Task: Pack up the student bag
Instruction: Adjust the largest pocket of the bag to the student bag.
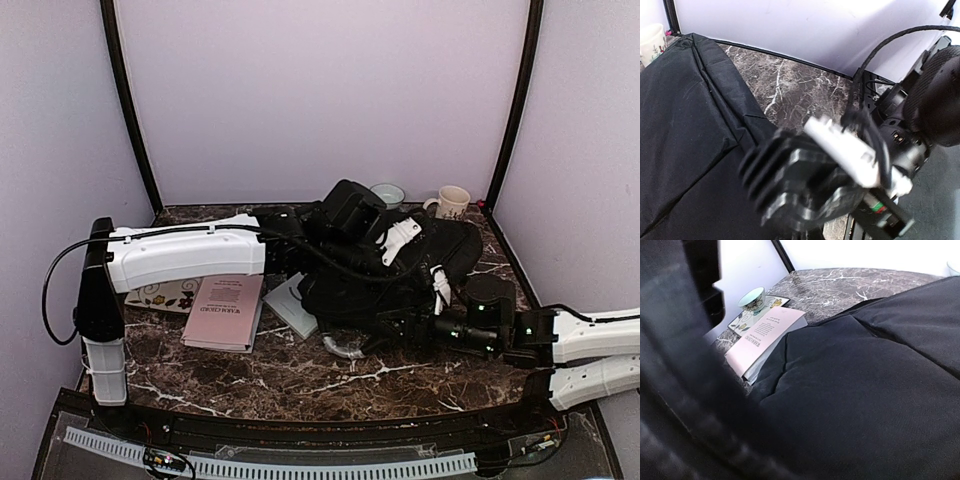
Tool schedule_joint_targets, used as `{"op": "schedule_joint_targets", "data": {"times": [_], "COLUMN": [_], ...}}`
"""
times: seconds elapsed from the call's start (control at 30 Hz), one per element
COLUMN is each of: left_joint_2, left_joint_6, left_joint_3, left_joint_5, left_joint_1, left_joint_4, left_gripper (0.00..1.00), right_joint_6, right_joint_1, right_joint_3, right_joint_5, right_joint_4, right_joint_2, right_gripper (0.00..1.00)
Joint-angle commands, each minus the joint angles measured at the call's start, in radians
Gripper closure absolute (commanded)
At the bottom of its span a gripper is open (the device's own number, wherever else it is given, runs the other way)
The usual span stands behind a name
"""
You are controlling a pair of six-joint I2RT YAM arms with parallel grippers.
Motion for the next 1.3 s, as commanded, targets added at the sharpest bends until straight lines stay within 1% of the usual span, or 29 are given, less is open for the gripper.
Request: {"op": "schedule_joint_targets", "data": {"times": [0.0,0.1,0.13,0.2,0.27,0.33,0.37,0.4,0.43,0.5,0.53,0.57,0.63,0.67,0.73,0.83,0.9,1.0,1.13,1.17,1.2,1.23,1.27], "left_joint_2": [-0.106,-0.118,-0.129,-0.149,-0.169,-0.194,-0.208,-0.229,-0.254,-0.326,-0.367,-0.413,-0.49,-0.521,-0.576,-0.582,-0.552,-0.496,-0.439,-0.427,-0.415,-0.404,-0.393], "left_joint_6": [-0.018,-0.015,-0.016,-0.016,-0.016,-0.016,-0.015,-0.012,-0.006,0.018,0.034,0.041,0.059,0.075,0.121,0.157,0.165,0.182,0.205,0.212,0.218,0.222,0.225], "left_joint_3": [0.038,-0.001,-0.026,-0.076,-0.129,-0.171,-0.191,-0.219,-0.251,-0.35,-0.409,-0.473,-0.575,-0.635,-0.728,-0.825,-0.841,-0.832,-0.822,-0.819,-0.815,-0.808,-0.803], "left_joint_5": [0.123,0.115,0.101,0.074,0.055,0.027,0.005,-0.027,-0.059,-0.13,-0.166,-0.211,-0.271,-0.266,-0.261,-0.324,-0.361,-0.358,-0.394,-0.395,-0.397,-0.397,-0.402], "left_joint_1": [-0.008,-0.008,-0.008,-0.008,-0.008,-0.009,-0.009,-0.011,-0.012,-0.013,-0.013,-0.013,-0.013,-0.014,-0.016,-0.016,-0.016,-0.016,-0.016,-0.016,-0.016,-0.017,-0.016], "left_joint_4": [0.081,0.082,0.092,0.115,0.131,0.141,0.143,0.146,0.153,0.18,0.204,0.229,0.254,0.262,0.301,0.369,0.397,0.424,0.476,0.49,0.498,0.502,0.509], "left_gripper": [1.0,1.0,1.0,1.0,1.0,0.98,0.91,0.8,0.72,0.55,0.44,0.36,0.28,0.26,0.25,0.25,0.26,0.28,0.29,0.31,0.35,0.43,0.59], "right_joint_6": [-0.009,0.012,0.021,0.036,0.051,0.069,0.077,0.084,0.09,0.097,0.1,0.105,0.123,0.131,0.138,0.145,0.148,0.147,0.149,0.149,0.149,0.15,0.149], "right_joint_1": [-0.01,-0.012,-0.012,-0.013,-0.012,-0.01,-0.009,-0.007,-0.007,-0.007,-0.007,-0.007,-0.007,-0.007,-0.007,-0.005,-0.002,0.003,0.017,0.024,0.028,0.033,0.039], "right_joint_3": [0.024,0.018,0.013,0.012,0.015,0.027,0.033,0.037,0.038,0.045,0.047,0.048,0.03,0.018,0.005,0.002,0.004,0.012,0.011,0.011,0.011,0.009,0.012], "right_joint_5": [-0.011,-0.008,-0.015,-0.036,-0.057,-0.061,-0.058,-0.052,-0.044,-0.022,-0.007,0.014,0.028,0.016,-0.033,-0.092,-0.109,-0.133,-0.165,-0.173,-0.183,-0.192,-0.202], "right_joint_4": [0.082,0.127,0.144,0.163,0.178,0.173,0.165,0.158,0.151,0.116,0.092,0.069,0.057,0.068,0.095,0.117,0.122,0.12,0.134,0.138,0.142,0.149,0.153], "right_joint_2": [0.061,0.072,0.071,0.073,0.08,0.093,0.099,0.105,0.108,0.102,0.095,0.079,0.048,0.035,0.014,-0.009,-0.021,-0.027,-0.042,-0.045,-0.048,-0.051,-0.052], "right_gripper": [0.42,0.61,0.69,0.8,0.87,0.91,0.93,0.94,0.95,0.97,0.97,0.98,0.99,0.99,0.99,0.98,0.97,0.97,0.96,0.96,0.96,0.96,0.96]}}
